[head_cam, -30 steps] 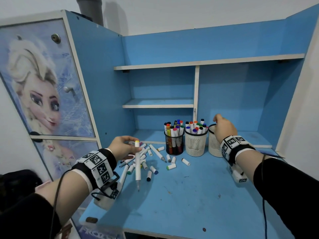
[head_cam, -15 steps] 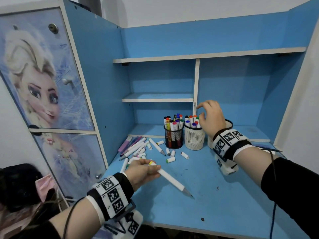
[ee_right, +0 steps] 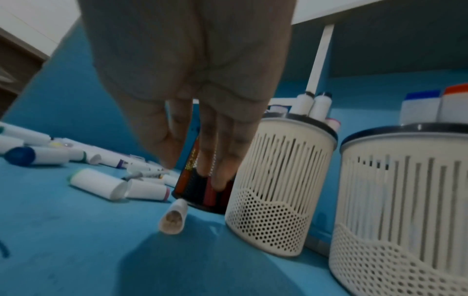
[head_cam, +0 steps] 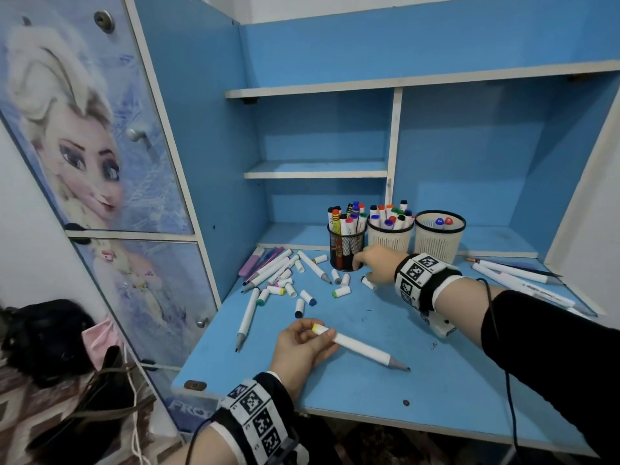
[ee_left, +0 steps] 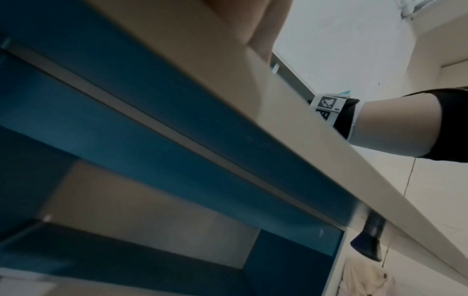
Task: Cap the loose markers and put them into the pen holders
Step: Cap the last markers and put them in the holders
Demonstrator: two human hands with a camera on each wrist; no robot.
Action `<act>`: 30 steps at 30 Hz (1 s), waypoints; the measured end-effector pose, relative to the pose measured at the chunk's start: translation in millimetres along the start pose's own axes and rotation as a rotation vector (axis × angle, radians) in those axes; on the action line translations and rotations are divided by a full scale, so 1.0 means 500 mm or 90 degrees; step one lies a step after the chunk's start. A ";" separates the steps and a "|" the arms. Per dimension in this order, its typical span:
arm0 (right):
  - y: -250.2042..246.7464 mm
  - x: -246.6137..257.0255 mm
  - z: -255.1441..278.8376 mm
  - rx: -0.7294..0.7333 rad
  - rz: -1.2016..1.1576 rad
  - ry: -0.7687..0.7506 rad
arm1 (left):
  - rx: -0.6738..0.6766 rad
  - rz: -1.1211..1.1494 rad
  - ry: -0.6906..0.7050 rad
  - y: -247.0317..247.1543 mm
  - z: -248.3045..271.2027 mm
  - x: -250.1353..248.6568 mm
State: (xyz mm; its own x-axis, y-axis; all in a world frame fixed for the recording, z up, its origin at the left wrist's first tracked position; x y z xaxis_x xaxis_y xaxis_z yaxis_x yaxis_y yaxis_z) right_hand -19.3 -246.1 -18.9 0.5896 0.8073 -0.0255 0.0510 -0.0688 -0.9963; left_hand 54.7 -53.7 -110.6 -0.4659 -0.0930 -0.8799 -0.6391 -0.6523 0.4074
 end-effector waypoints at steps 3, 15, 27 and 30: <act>0.035 -0.003 -0.015 0.082 -0.002 0.026 | -0.001 0.029 0.026 -0.002 0.002 0.000; 0.041 0.103 -0.078 0.090 0.009 -0.127 | -0.014 0.077 0.057 -0.006 -0.002 -0.006; 0.028 0.228 -0.128 0.056 -0.057 -0.229 | 0.008 0.064 0.056 -0.003 -0.007 0.001; 0.039 0.263 -0.138 0.064 -0.036 -0.263 | 0.010 0.061 0.055 -0.001 -0.009 0.001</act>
State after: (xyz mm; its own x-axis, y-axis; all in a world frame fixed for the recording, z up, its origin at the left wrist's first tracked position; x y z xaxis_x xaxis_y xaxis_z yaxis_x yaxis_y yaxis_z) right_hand 114.7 -181.6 -36.3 0.2143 0.9766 0.0198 -0.0172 0.0240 -0.9996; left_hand 57.6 -56.8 -112.1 -0.4715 -0.2192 -0.8542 -0.6040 -0.6255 0.4939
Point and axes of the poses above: each hand's wrist, its own z-axis away from the middle knuckle, its own y-axis out of the palm, x = y × z, the point moved 6 cm from there along -z, towards the middle knuckle, and after that the axes turned 10 degrees about -x, right-handed, at the moved point
